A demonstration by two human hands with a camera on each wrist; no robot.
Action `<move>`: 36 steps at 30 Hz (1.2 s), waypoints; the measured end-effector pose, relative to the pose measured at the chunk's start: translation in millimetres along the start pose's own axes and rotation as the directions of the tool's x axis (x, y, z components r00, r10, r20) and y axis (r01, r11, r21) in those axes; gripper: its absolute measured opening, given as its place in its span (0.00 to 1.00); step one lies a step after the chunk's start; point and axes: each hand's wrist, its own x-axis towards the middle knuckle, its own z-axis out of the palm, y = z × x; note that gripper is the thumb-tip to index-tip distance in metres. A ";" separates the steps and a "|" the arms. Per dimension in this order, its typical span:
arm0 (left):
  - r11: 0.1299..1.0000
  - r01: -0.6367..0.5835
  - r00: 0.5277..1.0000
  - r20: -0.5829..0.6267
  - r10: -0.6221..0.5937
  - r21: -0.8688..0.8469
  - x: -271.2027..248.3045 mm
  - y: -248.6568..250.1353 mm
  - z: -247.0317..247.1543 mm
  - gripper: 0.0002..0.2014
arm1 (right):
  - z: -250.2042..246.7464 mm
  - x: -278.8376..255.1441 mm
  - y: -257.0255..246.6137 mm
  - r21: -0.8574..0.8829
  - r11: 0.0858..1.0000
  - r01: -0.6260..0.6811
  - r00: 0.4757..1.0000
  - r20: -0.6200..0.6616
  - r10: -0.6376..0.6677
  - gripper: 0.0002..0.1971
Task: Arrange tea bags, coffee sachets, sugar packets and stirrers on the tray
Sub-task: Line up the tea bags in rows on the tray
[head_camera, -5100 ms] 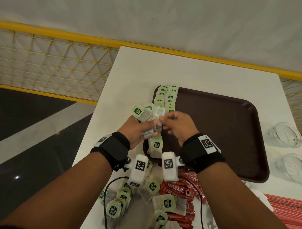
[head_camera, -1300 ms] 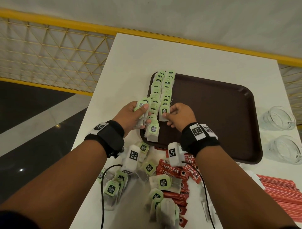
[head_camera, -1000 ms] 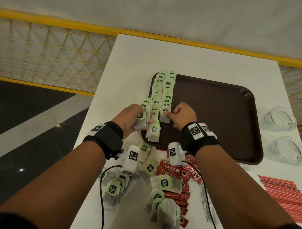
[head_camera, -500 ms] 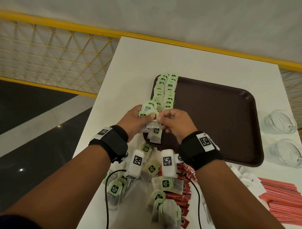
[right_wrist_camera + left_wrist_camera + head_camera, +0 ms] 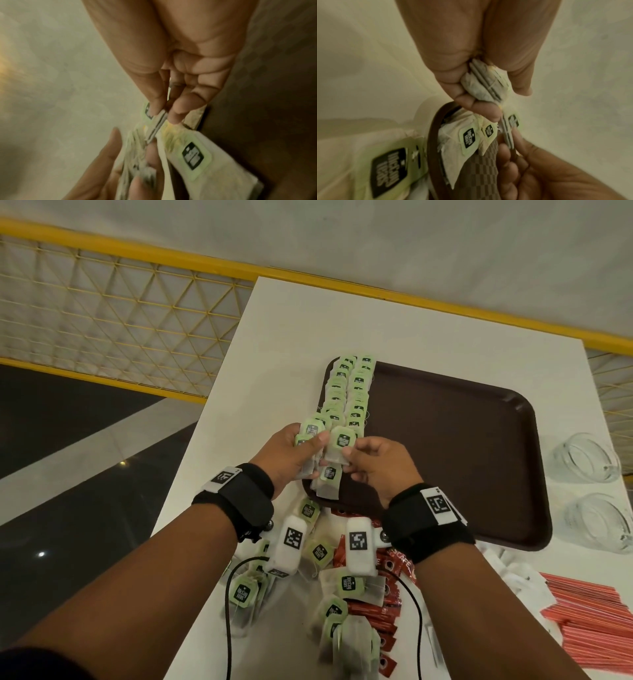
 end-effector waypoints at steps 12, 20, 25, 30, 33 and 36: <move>0.953 0.133 0.986 -0.061 -0.155 -0.272 -6.4 1.9 -10.8 0.14 | -13.8 32.6 16.9 -0.480 0.876 -0.036 0.982 -0.179 -0.058 0.09; 0.997 0.049 0.998 -0.047 -0.052 -0.053 -12.7 -3.8 -8.7 0.13 | -8.9 20.0 5.2 -0.505 0.863 0.036 0.974 -0.177 -0.144 0.12; 0.998 -0.003 0.999 -0.040 0.005 0.056 -12.1 -5.6 2.5 0.15 | 10.7 -9.8 -9.5 -0.217 0.971 0.095 0.994 0.081 -0.079 0.09; 0.998 0.060 0.998 -0.009 -0.060 -0.016 -10.4 -6.7 8.0 0.14 | 4.2 -7.8 -2.6 -0.094 0.993 0.067 0.998 0.025 -0.064 0.03; 0.975 0.119 0.992 -0.025 -0.126 -0.185 -8.7 -5.0 5.8 0.12 | -6.7 -5.1 1.3 -0.047 0.998 0.030 0.999 -0.021 -0.031 0.01; 0.947 0.134 0.990 -0.002 -0.141 -0.293 -9.3 -2.6 2.2 0.15 | -17.1 -0.3 7.1 -0.054 0.999 -0.007 0.996 -0.090 0.002 0.01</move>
